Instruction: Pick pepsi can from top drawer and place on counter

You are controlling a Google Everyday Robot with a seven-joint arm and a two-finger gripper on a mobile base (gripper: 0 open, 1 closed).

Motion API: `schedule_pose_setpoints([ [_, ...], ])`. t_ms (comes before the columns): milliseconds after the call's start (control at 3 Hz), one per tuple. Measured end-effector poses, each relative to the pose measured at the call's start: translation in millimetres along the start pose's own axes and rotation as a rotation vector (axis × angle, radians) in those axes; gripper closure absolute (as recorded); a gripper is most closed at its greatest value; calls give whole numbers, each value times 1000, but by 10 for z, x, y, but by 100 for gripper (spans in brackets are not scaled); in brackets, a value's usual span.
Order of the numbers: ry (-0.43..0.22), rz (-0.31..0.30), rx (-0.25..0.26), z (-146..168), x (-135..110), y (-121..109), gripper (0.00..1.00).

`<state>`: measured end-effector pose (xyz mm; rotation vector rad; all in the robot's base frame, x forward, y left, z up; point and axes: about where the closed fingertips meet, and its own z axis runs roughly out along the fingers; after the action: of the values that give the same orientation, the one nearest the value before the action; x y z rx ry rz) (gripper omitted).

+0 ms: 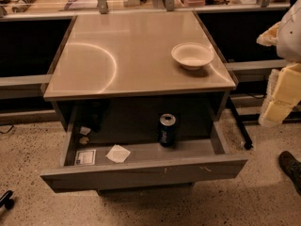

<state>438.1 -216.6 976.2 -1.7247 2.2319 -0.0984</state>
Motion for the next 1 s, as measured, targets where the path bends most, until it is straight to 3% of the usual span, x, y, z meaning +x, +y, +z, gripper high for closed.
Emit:
schedule_pose_setpoints([
  [333, 0, 0, 0, 0, 0, 0, 0],
  [667, -7, 1, 9, 16, -7, -14, 17],
  [1000, -35, 15, 14, 183, 2, -58, 48],
])
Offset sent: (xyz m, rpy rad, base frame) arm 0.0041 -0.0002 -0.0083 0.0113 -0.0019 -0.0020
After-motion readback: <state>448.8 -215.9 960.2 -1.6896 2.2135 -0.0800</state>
